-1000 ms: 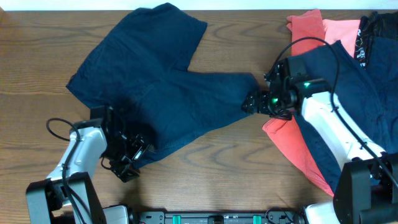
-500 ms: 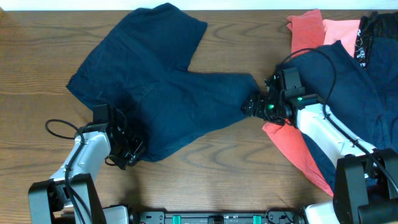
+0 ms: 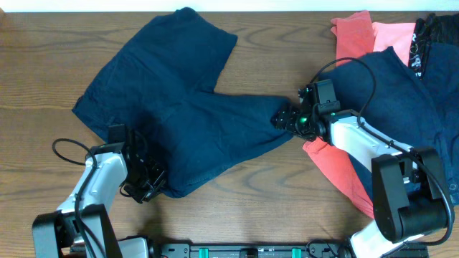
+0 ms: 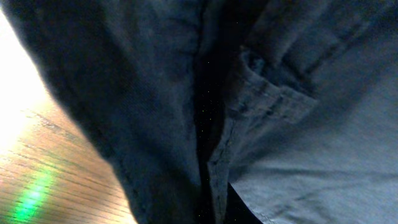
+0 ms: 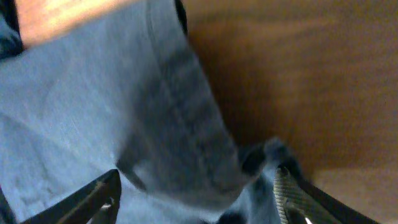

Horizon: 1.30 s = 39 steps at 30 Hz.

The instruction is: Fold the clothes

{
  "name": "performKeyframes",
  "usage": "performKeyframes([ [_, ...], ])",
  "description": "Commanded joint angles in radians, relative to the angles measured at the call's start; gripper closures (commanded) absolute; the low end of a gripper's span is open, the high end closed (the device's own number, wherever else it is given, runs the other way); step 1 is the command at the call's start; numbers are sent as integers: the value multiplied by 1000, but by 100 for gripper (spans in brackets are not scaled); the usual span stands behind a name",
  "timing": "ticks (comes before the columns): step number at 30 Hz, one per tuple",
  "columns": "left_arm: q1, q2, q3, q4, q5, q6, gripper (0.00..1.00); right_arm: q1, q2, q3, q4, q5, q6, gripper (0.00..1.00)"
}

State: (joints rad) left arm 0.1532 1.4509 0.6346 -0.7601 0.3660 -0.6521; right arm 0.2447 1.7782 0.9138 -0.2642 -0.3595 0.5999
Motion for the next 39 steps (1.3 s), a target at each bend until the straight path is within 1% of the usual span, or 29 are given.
performKeyframes([
  [1, -2, -31, -5, -1, -17, 27, 85, 11, 49, -38, -68, 6, 32, 19],
  [6, -2, -34, -5, 10, -20, 28, 85, -45, -73, -37, -168, 71, 30, 15],
  [9, -2, -34, -5, 10, -20, 30, 85, -73, -157, -37, -232, 114, 10, 15],
  [11, -2, -34, -5, 10, -20, 31, 85, -73, -183, -38, -259, 116, -6, 17],
  [15, -2, -34, -5, 8, -20, 31, 85, -34, -164, -48, -277, 121, -3, 17],
  [22, -2, -34, -5, 1, -20, 31, 84, 51, -43, -61, -198, 124, 69, 18],
  [25, -2, -34, -5, 1, -20, 31, 84, 60, 2, -61, -145, 125, 69, 23],
  [26, -2, -34, -5, 1, -20, 31, 84, 60, 14, -61, -125, 128, 69, 27],
  [27, -2, -34, -5, 0, -20, 31, 84, 59, 24, -61, -106, 138, 70, 35],
  [28, -2, -34, -5, -5, -19, 31, 84, 56, 31, -61, -85, 152, 70, 46],
  [29, -2, -34, -5, -16, -19, 31, 84, 52, 33, -61, -64, 166, 69, 62],
  [30, -2, -34, -5, -22, -19, 32, 85, 49, 33, -61, -55, 173, 69, 73],
  [31, -2, -35, -5, -26, -18, 46, 85, 42, 29, -58, -52, 180, 65, 88],
  [32, -2, -38, -2, -34, -15, 69, 85, 34, 23, -53, -57, 180, 53, 99],
  [36, -3, -85, 28, -101, 2, 134, 87, -30, -50, -22, -142, 180, 29, 99],
  [39, -14, -175, 59, -153, 46, 166, 87, -103, -164, 17, -229, 180, -29, 99],
])
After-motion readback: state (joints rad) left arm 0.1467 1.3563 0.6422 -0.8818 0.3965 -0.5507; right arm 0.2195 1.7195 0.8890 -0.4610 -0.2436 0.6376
